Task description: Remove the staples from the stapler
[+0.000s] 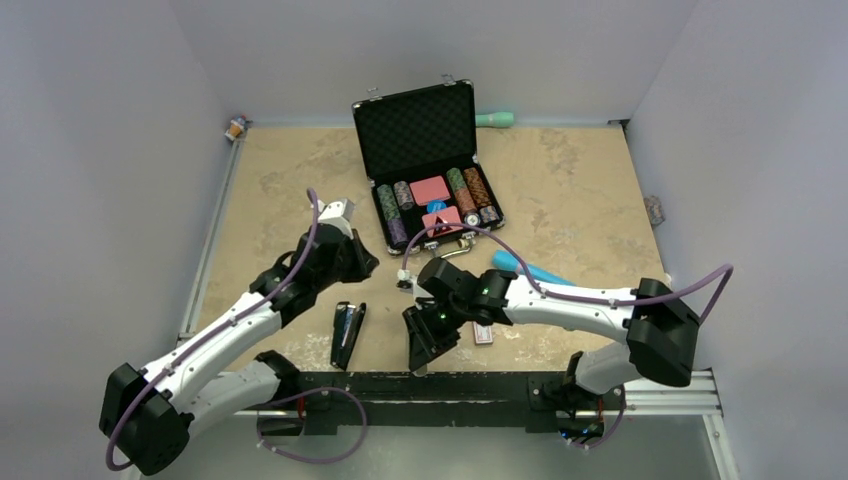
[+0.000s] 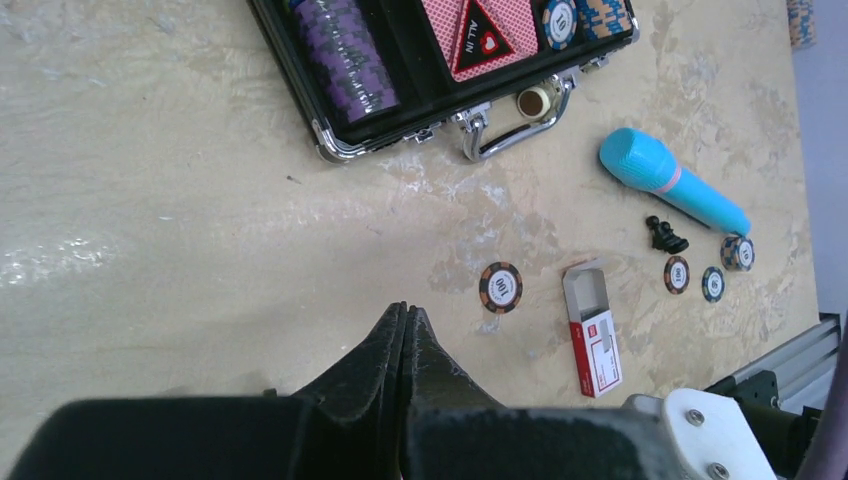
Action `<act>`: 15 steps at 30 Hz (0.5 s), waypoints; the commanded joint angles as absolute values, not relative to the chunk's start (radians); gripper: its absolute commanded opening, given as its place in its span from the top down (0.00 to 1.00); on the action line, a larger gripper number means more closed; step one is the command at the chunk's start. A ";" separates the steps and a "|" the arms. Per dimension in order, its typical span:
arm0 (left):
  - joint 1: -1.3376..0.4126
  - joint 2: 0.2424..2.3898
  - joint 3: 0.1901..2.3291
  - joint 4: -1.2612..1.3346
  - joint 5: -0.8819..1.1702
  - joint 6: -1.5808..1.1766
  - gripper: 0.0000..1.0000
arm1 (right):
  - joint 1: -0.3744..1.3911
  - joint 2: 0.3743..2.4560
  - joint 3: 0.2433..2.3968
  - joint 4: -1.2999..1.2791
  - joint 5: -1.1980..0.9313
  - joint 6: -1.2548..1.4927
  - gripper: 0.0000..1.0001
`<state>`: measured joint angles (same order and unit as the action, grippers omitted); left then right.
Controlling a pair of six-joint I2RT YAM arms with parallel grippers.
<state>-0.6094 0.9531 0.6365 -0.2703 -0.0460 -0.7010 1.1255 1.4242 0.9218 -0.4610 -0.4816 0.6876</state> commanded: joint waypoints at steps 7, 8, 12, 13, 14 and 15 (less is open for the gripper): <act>-0.596 0.901 0.699 -0.381 -0.052 -0.640 0.91 | 1.121 1.435 0.961 -0.423 -0.385 0.671 1.00; -0.595 0.894 0.697 -0.388 -0.043 -0.636 0.81 | 1.119 1.432 0.964 -0.424 -0.375 0.670 1.00; -0.595 0.838 0.666 -0.408 -0.018 -0.623 0.37 | 1.112 1.422 0.968 -0.419 -0.343 0.670 1.00; -0.594 0.818 0.657 -0.413 -0.015 -0.624 0.30 | 1.110 1.416 0.967 -0.413 -0.335 0.671 1.00; -0.591 0.799 0.649 -0.417 -0.008 -0.625 0.25 | 1.108 1.409 0.965 -0.409 -0.328 0.674 1.00; -0.586 0.779 0.643 -0.421 -0.005 -0.625 0.21 | 1.105 1.402 0.966 -0.405 -0.319 0.677 1.00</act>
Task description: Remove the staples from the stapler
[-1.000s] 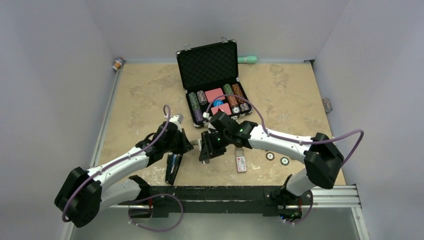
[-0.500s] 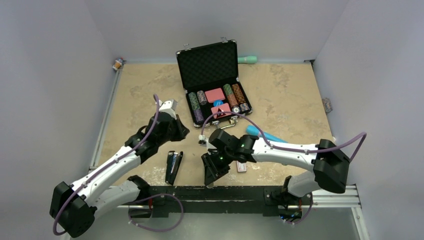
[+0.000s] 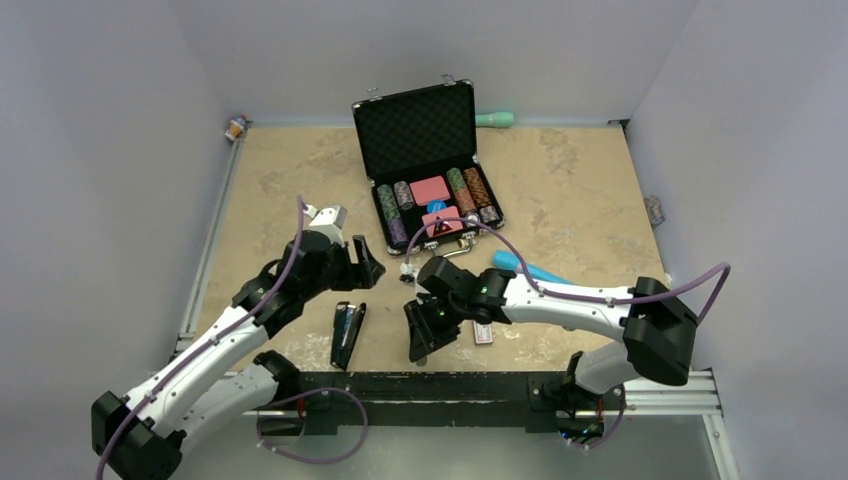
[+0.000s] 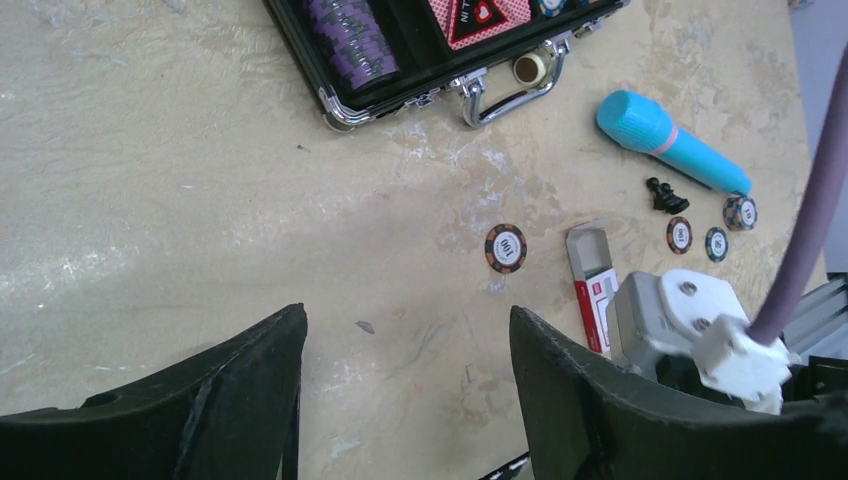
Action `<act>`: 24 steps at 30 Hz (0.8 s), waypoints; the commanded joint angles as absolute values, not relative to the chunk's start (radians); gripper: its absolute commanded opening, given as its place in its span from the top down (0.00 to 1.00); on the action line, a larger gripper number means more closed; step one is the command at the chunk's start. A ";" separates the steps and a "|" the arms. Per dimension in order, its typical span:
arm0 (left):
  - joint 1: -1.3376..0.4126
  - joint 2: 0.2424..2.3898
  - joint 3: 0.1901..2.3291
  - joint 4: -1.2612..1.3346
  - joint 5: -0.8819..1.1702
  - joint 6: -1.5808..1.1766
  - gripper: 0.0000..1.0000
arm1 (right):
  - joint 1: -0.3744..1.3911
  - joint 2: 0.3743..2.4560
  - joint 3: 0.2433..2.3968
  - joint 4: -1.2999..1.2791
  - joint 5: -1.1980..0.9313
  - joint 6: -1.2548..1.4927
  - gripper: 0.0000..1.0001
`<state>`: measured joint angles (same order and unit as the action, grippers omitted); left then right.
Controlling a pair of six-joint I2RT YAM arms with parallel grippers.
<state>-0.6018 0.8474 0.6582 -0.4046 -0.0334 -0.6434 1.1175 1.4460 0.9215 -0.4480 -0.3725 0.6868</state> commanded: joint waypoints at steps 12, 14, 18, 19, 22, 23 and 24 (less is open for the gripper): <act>-0.546 0.664 0.630 -0.469 0.083 -0.616 0.15 | 1.061 1.356 0.966 -0.359 -0.268 0.683 1.00; -0.543 0.656 0.605 -0.437 0.115 -0.630 0.15 | 1.057 1.352 0.962 -0.341 -0.272 0.682 1.00; -0.538 0.639 0.538 -0.324 0.233 -0.657 0.16 | 1.052 1.335 0.952 -0.300 -0.289 0.675 1.00; -0.534 0.634 0.527 -0.289 0.273 -0.660 0.16 | 1.051 1.328 0.948 -0.288 -0.298 0.673 1.00; -0.525 0.610 0.517 -0.212 0.380 -0.660 0.15 | 1.049 1.302 0.933 -0.252 -0.322 0.659 1.00; -0.525 0.600 0.520 -0.200 0.404 -0.657 0.14 | 1.047 1.293 0.929 -0.242 -0.329 0.655 1.00; -0.522 0.592 0.524 -0.189 0.425 -0.654 0.14 | 1.045 1.281 0.925 -0.232 -0.338 0.649 1.00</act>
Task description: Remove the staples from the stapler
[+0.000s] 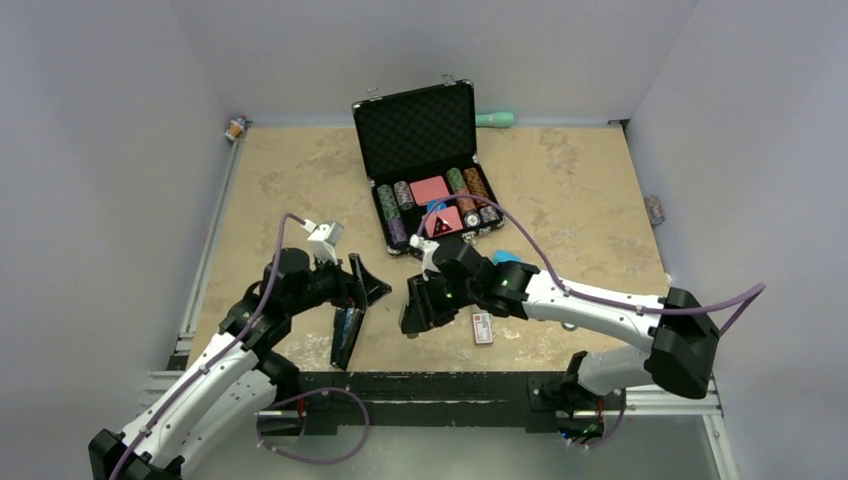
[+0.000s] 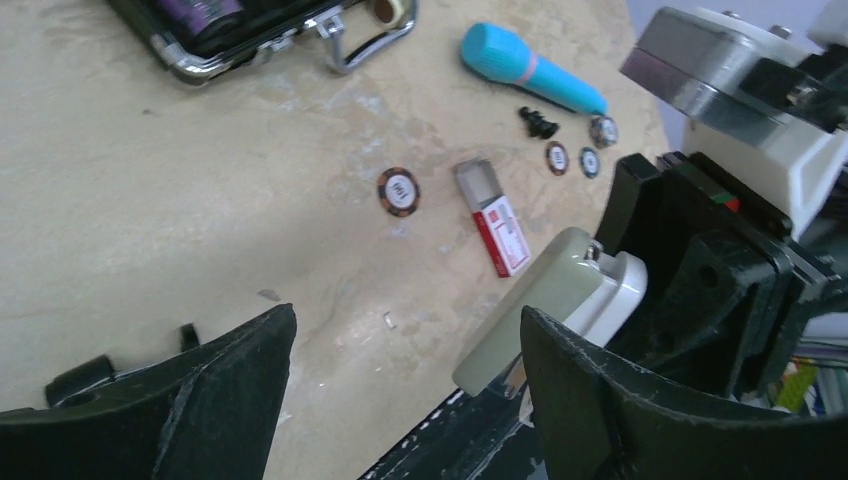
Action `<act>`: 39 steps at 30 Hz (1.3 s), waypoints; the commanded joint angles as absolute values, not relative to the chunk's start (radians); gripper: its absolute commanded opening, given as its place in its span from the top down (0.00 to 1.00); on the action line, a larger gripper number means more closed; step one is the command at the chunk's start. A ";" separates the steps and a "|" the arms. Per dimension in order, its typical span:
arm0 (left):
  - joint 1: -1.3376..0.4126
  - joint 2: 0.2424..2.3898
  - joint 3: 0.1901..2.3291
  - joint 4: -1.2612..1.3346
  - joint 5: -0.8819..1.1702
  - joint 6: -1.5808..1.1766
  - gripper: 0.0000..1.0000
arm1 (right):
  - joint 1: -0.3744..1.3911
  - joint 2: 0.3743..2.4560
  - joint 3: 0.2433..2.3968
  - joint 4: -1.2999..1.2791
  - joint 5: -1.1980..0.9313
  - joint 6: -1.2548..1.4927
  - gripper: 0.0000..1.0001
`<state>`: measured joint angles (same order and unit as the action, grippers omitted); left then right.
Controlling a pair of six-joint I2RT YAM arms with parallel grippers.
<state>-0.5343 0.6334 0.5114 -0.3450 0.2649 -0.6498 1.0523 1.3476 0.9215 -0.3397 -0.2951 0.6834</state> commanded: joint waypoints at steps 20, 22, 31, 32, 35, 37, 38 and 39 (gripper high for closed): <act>-0.503 0.559 0.564 0.287 0.854 -0.861 0.14 | 1.025 1.035 0.811 0.165 -0.660 0.600 1.00; -0.503 0.563 0.572 0.330 0.900 -0.880 0.15 | 1.026 1.014 0.806 0.192 -0.692 0.592 1.00; -0.503 0.625 0.586 0.486 1.032 -0.969 0.20 | 1.026 0.999 0.829 0.220 -0.755 0.542 1.00; -0.503 0.633 0.586 0.498 1.037 -0.979 0.20 | 1.025 1.007 0.833 0.219 -0.759 0.539 1.00; -0.503 0.659 0.593 0.536 1.060 -1.005 0.22 | 1.026 1.029 0.844 0.222 -0.766 0.533 1.00; -0.503 0.673 0.607 0.512 1.076 -0.997 0.23 | 1.025 1.038 0.850 0.226 -0.769 0.530 1.00; -0.503 0.680 0.613 0.491 1.080 -0.986 0.25 | 1.026 1.040 0.853 0.227 -0.770 0.529 1.00; -0.504 0.684 0.615 0.476 1.086 -0.976 0.27 | 1.025 1.043 0.857 0.226 -0.771 0.526 1.00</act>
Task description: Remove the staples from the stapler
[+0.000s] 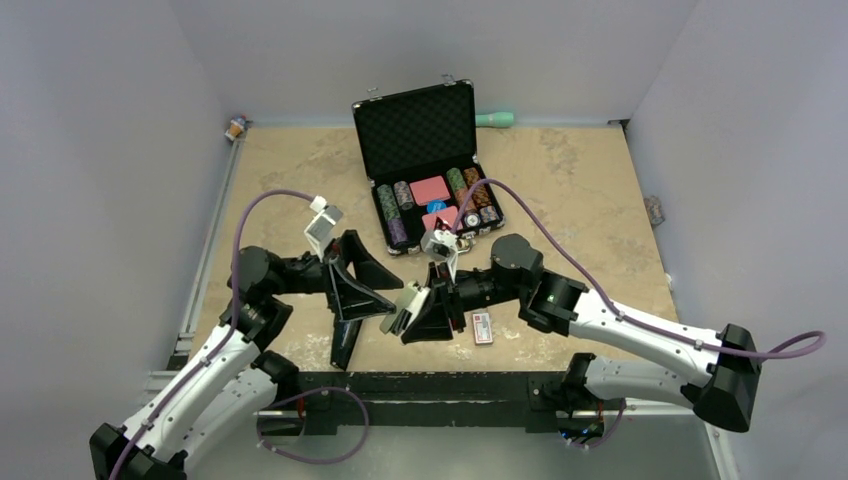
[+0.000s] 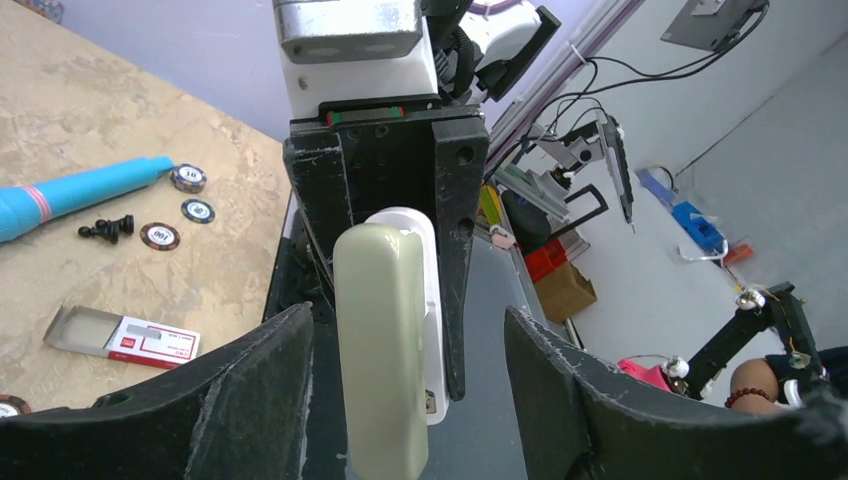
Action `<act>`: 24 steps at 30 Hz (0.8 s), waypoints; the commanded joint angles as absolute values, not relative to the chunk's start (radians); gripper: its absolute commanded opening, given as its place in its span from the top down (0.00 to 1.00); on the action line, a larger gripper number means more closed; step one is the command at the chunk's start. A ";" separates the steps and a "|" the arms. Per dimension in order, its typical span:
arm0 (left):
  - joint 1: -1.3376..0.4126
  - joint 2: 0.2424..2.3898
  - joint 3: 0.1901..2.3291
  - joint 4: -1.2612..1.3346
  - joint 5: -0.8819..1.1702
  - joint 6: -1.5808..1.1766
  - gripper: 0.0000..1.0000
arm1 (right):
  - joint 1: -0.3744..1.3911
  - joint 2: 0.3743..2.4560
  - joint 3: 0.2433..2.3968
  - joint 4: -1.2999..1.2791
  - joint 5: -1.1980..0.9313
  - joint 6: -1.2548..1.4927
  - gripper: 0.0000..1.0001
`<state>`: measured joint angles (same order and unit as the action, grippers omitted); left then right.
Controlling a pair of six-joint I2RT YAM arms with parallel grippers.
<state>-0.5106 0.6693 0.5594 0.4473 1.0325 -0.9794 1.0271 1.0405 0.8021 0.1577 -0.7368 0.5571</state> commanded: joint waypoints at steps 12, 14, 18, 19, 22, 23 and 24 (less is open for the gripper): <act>-0.515 0.720 0.620 0.451 1.127 -0.961 0.43 | 1.026 1.086 0.892 0.213 -0.773 0.505 1.00; -0.520 0.727 0.618 0.452 1.125 -0.960 0.47 | 1.026 1.087 0.894 0.215 -0.769 0.505 1.00; -0.523 0.727 0.617 0.445 1.119 -0.955 0.56 | 1.026 1.095 0.896 0.213 -0.768 0.508 1.00; -0.523 0.728 0.618 0.437 1.116 -0.951 0.57 | 1.026 1.096 0.895 0.216 -0.766 0.510 1.00; -0.532 0.736 0.620 0.420 1.117 -0.941 0.57 | 1.026 1.094 0.894 0.220 -0.757 0.515 1.00; -0.537 0.740 0.620 0.420 1.117 -0.940 0.53 | 1.026 1.094 0.894 0.219 -0.753 0.515 1.00; -0.540 0.741 0.619 0.420 1.116 -0.938 0.51 | 1.026 1.095 0.896 0.218 -0.748 0.517 1.00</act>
<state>-0.5190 0.7376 0.5770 0.4129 1.0985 -0.9672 1.0271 1.0935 0.8394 0.1581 -0.7555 0.5228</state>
